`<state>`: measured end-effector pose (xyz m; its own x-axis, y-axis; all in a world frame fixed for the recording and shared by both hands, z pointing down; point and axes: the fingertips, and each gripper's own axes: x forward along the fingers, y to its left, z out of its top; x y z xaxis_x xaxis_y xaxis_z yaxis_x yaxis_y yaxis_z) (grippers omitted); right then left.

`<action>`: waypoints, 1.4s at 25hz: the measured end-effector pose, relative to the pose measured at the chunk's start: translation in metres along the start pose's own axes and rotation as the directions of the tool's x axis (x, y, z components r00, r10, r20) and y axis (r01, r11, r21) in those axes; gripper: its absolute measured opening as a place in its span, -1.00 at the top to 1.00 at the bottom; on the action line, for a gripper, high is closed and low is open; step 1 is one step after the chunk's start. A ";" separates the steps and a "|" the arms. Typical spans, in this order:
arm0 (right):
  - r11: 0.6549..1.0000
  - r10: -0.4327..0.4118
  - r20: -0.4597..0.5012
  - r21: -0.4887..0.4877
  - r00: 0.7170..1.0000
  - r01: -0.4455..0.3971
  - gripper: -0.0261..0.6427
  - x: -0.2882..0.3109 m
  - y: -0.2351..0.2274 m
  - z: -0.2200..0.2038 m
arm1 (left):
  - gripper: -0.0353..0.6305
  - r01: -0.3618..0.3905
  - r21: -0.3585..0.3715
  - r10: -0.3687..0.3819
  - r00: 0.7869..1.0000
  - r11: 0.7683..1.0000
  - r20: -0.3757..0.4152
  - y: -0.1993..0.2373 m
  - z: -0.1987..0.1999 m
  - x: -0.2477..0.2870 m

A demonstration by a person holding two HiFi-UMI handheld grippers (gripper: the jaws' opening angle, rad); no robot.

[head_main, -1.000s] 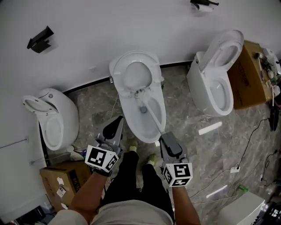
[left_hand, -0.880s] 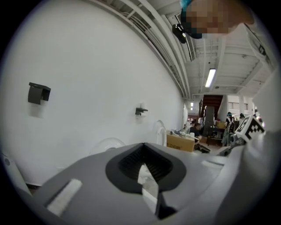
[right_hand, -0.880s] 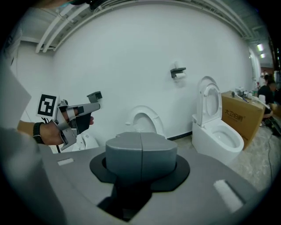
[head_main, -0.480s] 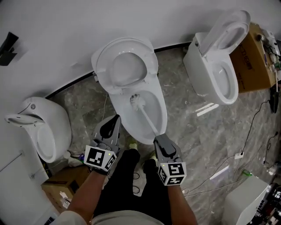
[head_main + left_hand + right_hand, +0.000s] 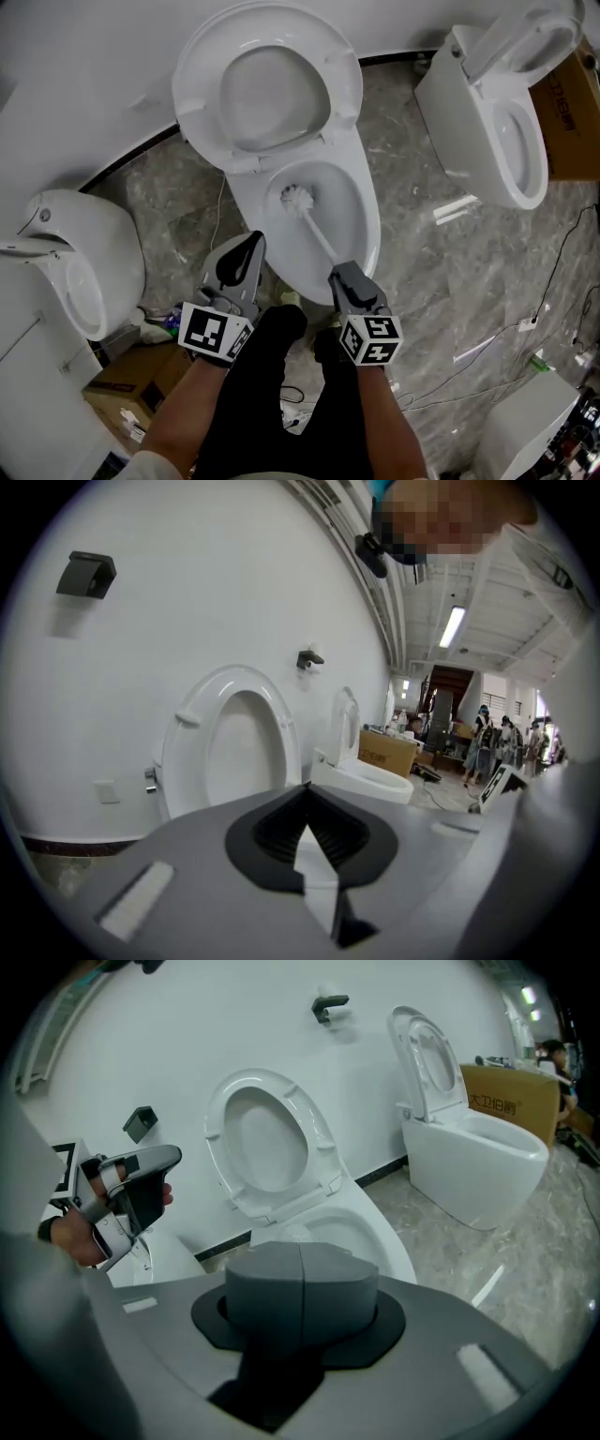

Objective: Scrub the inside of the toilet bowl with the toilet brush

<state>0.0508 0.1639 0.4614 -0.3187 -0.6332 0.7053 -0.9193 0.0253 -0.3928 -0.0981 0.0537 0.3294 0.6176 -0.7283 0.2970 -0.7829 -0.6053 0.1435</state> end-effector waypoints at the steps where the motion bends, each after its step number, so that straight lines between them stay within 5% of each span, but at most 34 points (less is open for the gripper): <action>1: 1.000 0.001 -0.004 0.006 1.000 -0.001 0.45 0.009 -0.003 -0.005 | 0.88 -0.001 0.000 0.001 1.000 1.000 -0.003 0.002 -0.009 0.003; 14: 1.000 0.016 0.005 0.004 1.000 -0.016 0.45 0.083 -0.017 -0.027 | 0.88 -0.034 -0.048 0.033 0.999 0.998 -0.039 0.021 -0.085 0.035; 24: 0.985 0.063 0.038 0.160 0.997 -0.068 0.45 0.120 -0.021 -0.033 | 0.88 -0.039 -0.061 0.034 0.997 0.997 -0.072 0.035 -0.107 0.042; 35: 0.984 0.176 -0.082 -0.003 0.981 -0.177 0.45 0.110 -0.001 -0.040 | 0.88 -0.044 -0.093 0.035 0.995 0.995 -0.095 0.037 -0.108 0.030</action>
<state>0.0080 0.1253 0.5629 -0.4933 -0.5530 0.6715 -0.8493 0.1392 -0.5093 -0.1165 0.0443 0.4461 0.5796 -0.7153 0.3905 -0.8130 -0.5402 0.2173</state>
